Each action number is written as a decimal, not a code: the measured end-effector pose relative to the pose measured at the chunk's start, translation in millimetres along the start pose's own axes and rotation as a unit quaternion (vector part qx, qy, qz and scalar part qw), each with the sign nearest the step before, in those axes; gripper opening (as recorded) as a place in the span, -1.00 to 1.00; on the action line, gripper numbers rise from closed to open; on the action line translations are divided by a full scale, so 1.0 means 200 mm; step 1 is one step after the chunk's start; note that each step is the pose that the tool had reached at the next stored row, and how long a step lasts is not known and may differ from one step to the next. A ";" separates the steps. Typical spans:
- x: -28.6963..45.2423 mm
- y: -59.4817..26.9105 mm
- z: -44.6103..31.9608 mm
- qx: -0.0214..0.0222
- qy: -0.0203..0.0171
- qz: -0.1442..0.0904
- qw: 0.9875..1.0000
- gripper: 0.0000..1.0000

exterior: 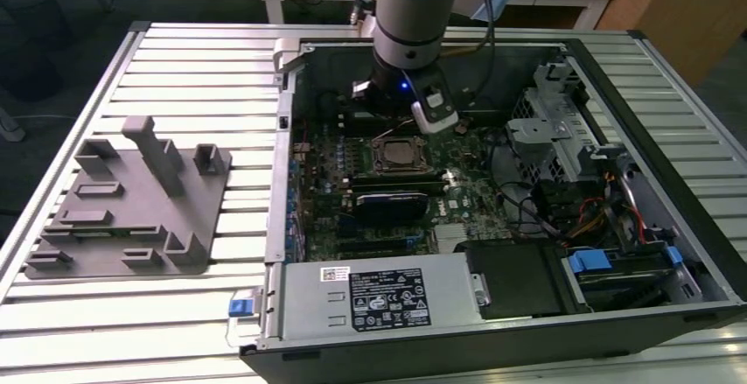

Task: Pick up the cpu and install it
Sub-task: 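Install the first cpu locking lever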

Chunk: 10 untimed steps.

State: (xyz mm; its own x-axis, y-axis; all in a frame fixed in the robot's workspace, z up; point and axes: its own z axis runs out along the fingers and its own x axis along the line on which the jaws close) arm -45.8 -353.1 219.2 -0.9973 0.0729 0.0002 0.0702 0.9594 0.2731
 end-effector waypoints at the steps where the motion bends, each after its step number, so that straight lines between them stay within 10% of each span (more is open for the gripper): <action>1: -0.001 0.000 0.002 0.000 0.000 0.000 1.000 -0.79; 10: -0.015 0.002 0.015 0.000 0.000 0.000 1.000 -0.79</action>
State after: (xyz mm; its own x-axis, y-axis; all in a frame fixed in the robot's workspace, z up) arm -42.6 -352.2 216.4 -0.9973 0.0732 0.0002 0.0704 0.9595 0.2729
